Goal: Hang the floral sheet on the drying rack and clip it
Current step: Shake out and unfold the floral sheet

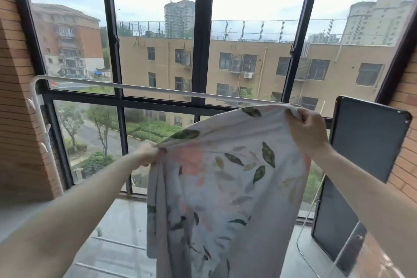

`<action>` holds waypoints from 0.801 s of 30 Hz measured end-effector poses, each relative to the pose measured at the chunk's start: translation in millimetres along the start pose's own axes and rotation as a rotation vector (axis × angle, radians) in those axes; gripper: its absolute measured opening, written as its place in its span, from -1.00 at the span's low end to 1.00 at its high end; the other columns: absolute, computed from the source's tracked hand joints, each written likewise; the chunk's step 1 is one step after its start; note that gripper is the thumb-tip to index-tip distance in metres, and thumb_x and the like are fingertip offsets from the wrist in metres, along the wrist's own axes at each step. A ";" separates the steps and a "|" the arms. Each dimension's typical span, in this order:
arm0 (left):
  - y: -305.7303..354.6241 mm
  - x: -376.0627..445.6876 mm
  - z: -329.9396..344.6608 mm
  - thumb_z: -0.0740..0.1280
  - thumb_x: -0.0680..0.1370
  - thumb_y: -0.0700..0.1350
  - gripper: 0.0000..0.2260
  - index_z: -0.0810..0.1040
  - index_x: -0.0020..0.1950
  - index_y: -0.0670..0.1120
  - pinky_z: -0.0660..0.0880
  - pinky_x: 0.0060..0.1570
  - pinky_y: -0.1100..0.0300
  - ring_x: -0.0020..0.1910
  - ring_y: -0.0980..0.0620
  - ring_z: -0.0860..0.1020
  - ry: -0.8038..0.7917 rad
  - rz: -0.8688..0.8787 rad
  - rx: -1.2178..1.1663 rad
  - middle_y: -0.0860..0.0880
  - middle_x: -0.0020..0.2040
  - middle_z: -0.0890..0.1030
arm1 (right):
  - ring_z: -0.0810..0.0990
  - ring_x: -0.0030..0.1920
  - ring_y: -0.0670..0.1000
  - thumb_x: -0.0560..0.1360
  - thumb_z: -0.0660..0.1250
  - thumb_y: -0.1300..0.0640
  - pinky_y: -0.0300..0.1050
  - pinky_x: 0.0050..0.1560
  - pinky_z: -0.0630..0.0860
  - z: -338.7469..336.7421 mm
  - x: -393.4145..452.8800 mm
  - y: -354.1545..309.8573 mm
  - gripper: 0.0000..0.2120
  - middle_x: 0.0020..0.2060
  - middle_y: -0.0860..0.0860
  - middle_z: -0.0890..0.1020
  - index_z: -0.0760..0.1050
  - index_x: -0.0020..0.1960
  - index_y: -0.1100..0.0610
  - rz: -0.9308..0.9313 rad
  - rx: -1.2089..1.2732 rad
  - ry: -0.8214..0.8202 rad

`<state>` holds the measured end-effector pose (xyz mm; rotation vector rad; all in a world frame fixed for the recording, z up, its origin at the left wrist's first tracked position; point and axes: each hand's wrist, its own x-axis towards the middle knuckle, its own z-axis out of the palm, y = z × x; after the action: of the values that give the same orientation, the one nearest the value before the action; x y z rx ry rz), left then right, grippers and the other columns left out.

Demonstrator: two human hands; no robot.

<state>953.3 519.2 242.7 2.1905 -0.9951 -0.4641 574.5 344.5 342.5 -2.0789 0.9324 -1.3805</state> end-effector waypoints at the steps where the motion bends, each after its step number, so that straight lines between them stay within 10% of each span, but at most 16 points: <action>1: 20.4 -0.7 -21.6 0.44 0.56 -0.04 -0.85 0.66 -0.19 -0.03 0.25 -0.49 0.26 -0.46 0.01 0.41 0.115 0.019 -0.144 -0.01 -0.42 0.52 | 0.25 -0.50 -0.06 0.64 0.31 -0.04 -0.11 -0.44 0.18 -8.5 -1.0 16.2 -0.52 -0.53 -0.09 0.29 0.29 -0.40 0.10 0.047 -0.093 0.002; 7: 121.7 -26.4 -52.7 0.39 0.51 -0.05 -0.78 0.65 -0.29 -0.14 0.25 -0.52 0.28 -0.48 0.02 0.38 0.372 0.427 -0.012 0.02 -0.49 0.47 | 0.61 -0.19 0.25 0.60 0.22 -0.20 0.02 -0.27 0.42 -22.3 -8.8 66.0 -0.55 -0.38 0.07 0.56 0.48 -0.34 0.06 0.197 -0.331 0.021; 10: 129.7 -28.1 -38.1 0.35 0.47 -0.10 -0.72 0.50 -0.45 -0.08 0.19 -0.42 0.20 -0.46 0.02 0.27 0.298 0.466 -0.013 0.09 -0.52 0.34 | 0.61 0.08 0.24 0.50 0.31 -0.06 0.03 0.00 0.52 -14.0 -14.3 63.4 -0.85 0.03 0.10 0.68 0.54 0.05 -0.09 0.217 -0.438 -0.089; 14: 152.7 -37.3 -5.7 0.32 0.47 -0.11 -0.68 0.39 -0.49 -0.02 0.14 -0.46 0.22 -0.47 0.05 0.24 0.154 0.508 -0.077 0.14 -0.52 0.29 | 0.42 0.40 0.04 0.28 0.54 -0.24 0.13 0.43 0.39 35.7 -24.3 24.7 0.03 0.50 -0.05 0.40 0.07 0.60 -0.21 0.030 -0.253 -0.403; 16: 166.1 -45.0 11.0 0.32 0.46 -0.15 -0.72 0.44 -0.46 -0.03 0.18 -0.49 0.27 -0.48 0.09 0.27 0.089 0.516 -0.063 0.14 -0.51 0.32 | 0.46 0.24 -0.11 0.36 0.54 -0.23 -0.02 0.31 0.41 62.8 -27.5 4.6 -0.18 0.31 -0.15 0.52 0.28 0.53 -0.21 -0.067 -0.156 -0.527; 18: 171.1 -46.4 24.7 0.34 0.39 -0.13 -0.78 0.45 -0.45 -0.03 0.22 -0.50 0.29 -0.50 0.12 0.30 0.064 0.523 -0.062 0.14 -0.51 0.34 | 0.51 -0.20 -0.09 0.53 0.44 -0.05 -0.10 -0.10 0.44 78.6 -27.7 1.8 -0.90 -0.19 -0.13 0.59 0.59 -0.01 -0.04 -0.056 -0.032 -0.512; 24: 106.1 -34.3 56.0 0.65 0.22 0.14 -0.57 0.61 -0.05 0.02 0.61 -0.22 0.16 -0.12 0.00 0.66 -0.142 0.397 0.502 0.02 -0.12 0.67 | 0.35 -0.50 -0.15 0.50 0.27 0.27 -0.24 -0.50 0.26 81.9 -28.0 24.8 -0.71 -0.54 -0.16 0.44 0.51 -0.37 0.05 -0.054 0.041 -0.361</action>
<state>844.5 470.4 279.4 2.3153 -1.7319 -0.1965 636.0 350.7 277.0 -2.2351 0.6947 -0.9905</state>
